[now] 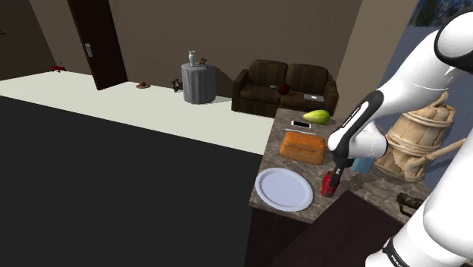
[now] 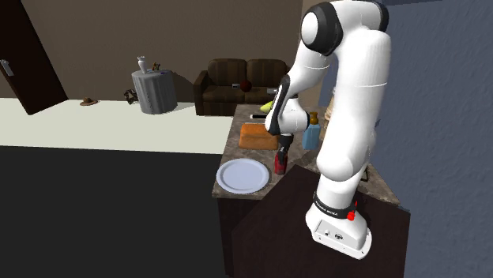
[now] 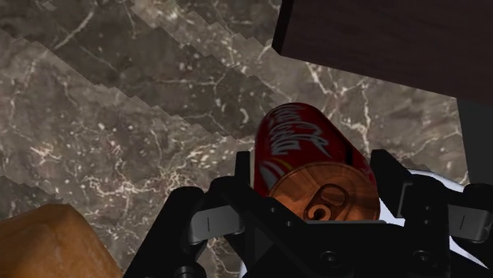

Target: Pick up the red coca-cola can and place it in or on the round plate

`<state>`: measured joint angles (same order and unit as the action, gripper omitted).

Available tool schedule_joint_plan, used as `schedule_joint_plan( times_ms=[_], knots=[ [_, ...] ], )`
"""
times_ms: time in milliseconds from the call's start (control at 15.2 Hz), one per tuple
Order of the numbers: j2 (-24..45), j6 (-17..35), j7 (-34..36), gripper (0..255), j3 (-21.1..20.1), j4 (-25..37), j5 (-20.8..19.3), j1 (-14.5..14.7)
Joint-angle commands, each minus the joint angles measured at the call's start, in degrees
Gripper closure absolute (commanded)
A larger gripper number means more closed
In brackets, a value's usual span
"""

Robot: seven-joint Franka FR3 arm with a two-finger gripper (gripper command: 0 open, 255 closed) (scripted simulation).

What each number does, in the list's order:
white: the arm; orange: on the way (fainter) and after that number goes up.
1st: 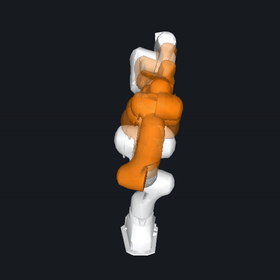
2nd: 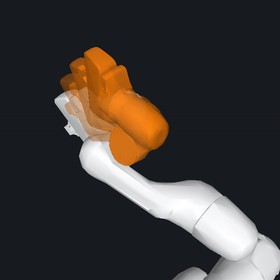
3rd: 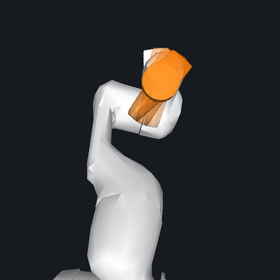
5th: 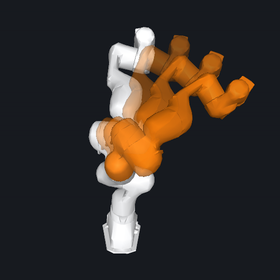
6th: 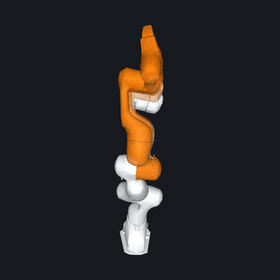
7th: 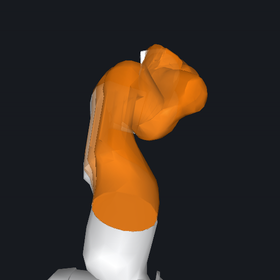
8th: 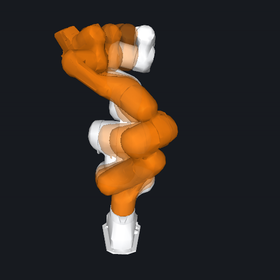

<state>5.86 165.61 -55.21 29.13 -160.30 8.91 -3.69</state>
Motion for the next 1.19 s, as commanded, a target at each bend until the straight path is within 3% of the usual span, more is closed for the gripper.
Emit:
schedule_joint_plan(
  times_ms=[0,264,594,660,1122],
  knots=[
    [-2.7,-1.9,3.9,255,2.6,-0.4,-5.4,1.4],
    [-8.0,-6.1,10.1,255,4.4,-0.7,-14.2,1.1],
    [-14.1,-11.8,14.5,255,3.6,-0.5,-20.5,-1.0],
    [-14.6,-12.4,14.8,255,3.5,-0.5,-20.9,-1.2],
    [-11.8,-15.8,23.7,255,-3.5,5.2,-15.5,5.9]
  ],
)
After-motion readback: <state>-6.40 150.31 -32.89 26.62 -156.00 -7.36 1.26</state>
